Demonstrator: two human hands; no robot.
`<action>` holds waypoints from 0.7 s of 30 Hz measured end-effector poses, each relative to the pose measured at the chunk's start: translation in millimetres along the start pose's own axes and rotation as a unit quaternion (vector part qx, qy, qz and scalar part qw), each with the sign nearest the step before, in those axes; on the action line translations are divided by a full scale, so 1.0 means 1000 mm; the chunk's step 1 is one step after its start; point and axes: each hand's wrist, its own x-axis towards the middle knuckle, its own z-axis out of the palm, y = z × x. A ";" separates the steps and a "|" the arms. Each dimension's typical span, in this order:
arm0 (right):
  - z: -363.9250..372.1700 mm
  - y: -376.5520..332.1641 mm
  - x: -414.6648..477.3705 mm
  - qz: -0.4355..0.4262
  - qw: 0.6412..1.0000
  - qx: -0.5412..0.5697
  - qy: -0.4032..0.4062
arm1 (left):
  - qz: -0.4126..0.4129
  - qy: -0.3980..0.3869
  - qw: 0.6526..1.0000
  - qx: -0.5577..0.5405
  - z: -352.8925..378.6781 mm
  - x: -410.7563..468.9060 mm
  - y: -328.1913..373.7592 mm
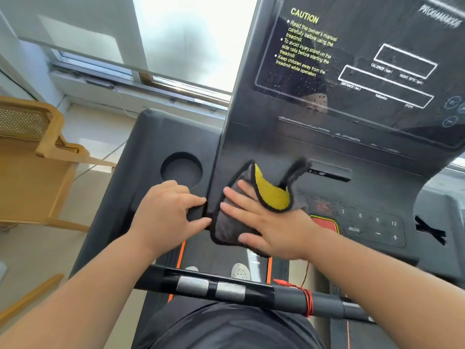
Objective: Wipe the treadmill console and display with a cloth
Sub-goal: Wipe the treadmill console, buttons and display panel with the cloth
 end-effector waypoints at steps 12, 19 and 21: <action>0.005 -0.025 0.014 0.093 0.993 0.071 0.028 | 0.015 -0.012 1.000 0.018 0.001 0.005 -0.002; -0.013 -0.008 0.050 0.265 0.955 0.108 0.075 | 0.017 -0.012 0.999 0.035 -0.001 0.003 -0.002; -0.011 -0.039 0.066 0.243 0.953 0.159 0.079 | 0.017 -0.014 0.999 0.045 0.000 0.001 -0.001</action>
